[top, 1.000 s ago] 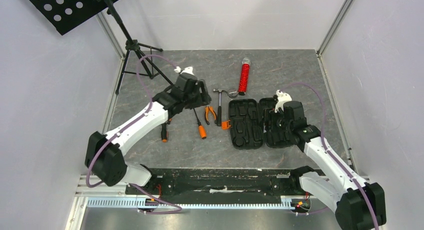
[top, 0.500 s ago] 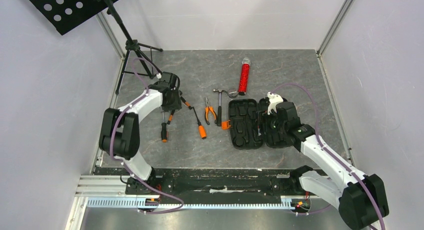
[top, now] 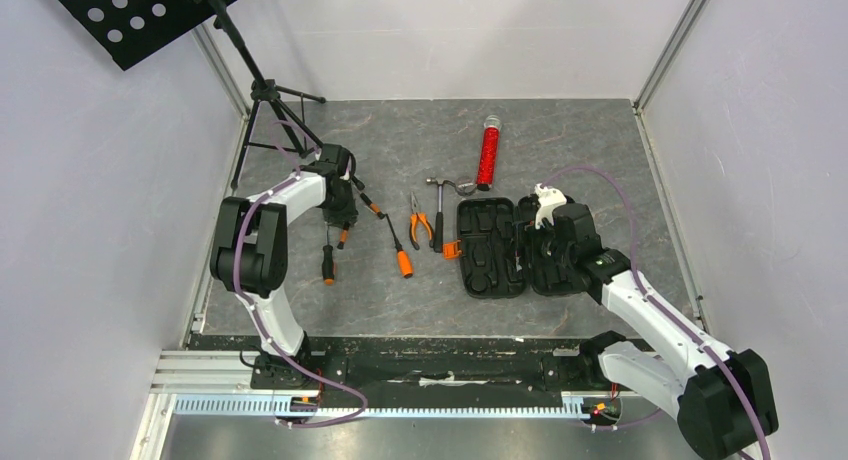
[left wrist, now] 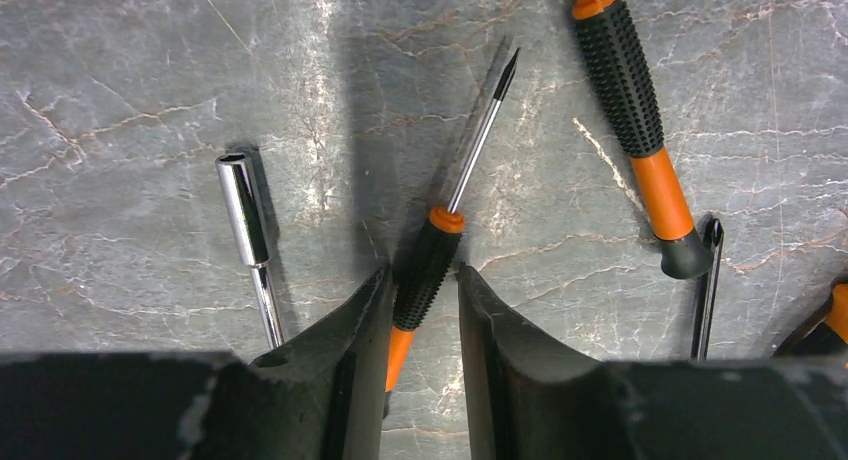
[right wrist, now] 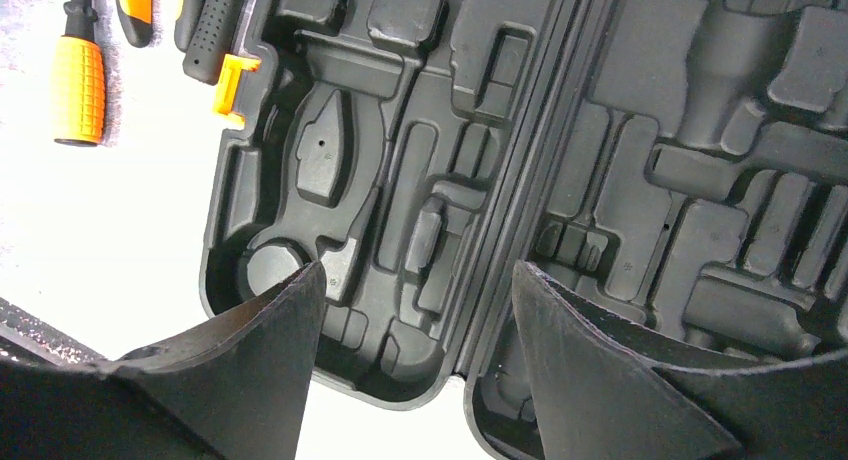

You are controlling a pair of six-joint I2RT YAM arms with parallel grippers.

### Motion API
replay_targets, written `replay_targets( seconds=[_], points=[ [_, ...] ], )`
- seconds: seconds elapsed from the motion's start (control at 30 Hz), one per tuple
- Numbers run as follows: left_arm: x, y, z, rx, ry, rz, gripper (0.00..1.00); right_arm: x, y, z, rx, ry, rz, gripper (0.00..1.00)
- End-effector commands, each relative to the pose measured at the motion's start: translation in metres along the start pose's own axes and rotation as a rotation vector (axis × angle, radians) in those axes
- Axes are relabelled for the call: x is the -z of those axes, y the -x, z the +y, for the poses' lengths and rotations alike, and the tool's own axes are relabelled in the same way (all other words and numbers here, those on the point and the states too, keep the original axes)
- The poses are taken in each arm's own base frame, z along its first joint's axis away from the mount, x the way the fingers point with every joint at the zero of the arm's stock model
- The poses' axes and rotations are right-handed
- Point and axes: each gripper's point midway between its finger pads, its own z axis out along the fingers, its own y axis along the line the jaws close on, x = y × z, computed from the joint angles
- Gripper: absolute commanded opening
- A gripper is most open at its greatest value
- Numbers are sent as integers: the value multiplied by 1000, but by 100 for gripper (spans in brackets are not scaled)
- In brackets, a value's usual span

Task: Pack the tool kit
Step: Pick up the screwdriver from the center of the board, then place the screwdriver in the toolbox.

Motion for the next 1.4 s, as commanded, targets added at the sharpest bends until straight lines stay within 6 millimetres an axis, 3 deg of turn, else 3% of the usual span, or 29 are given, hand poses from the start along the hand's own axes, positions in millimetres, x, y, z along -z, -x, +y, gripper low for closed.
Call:
replay_targets(
  seconds=[0.0,0.17,0.37,0.53,0.6,0.73,0.87,1.03,1.2,1.37],
  points=[
    [-2,-2,-6,-33,-30,23,32,1,13,6,17,28,-57,71],
    [7,-9,-8,-34,-48,37,20,2,12,6,16,30,-65,71],
    [31,-17,-15,-42,-113,41,3,5,14,8,17,38,-77,71],
    [69,-21,-31,-9,-239,-14,2,8,20,14,6,60,-97,71],
    [89,-23,-47,11,-338,-57,2,10,25,19,-8,83,-115,71],
    [133,-28,-99,68,-628,-140,2,11,38,41,-64,191,-168,69],
    [170,-47,-150,42,-823,-188,2,15,54,69,-126,301,-225,68],
    [216,-72,-206,-3,-1038,-244,2,29,87,98,-198,427,-329,65],
    [244,-89,-239,-21,-1166,-260,2,33,105,116,-244,504,-354,57],
    [254,-96,-256,-48,-1209,-257,2,37,114,133,-271,590,-356,54]
  ],
)
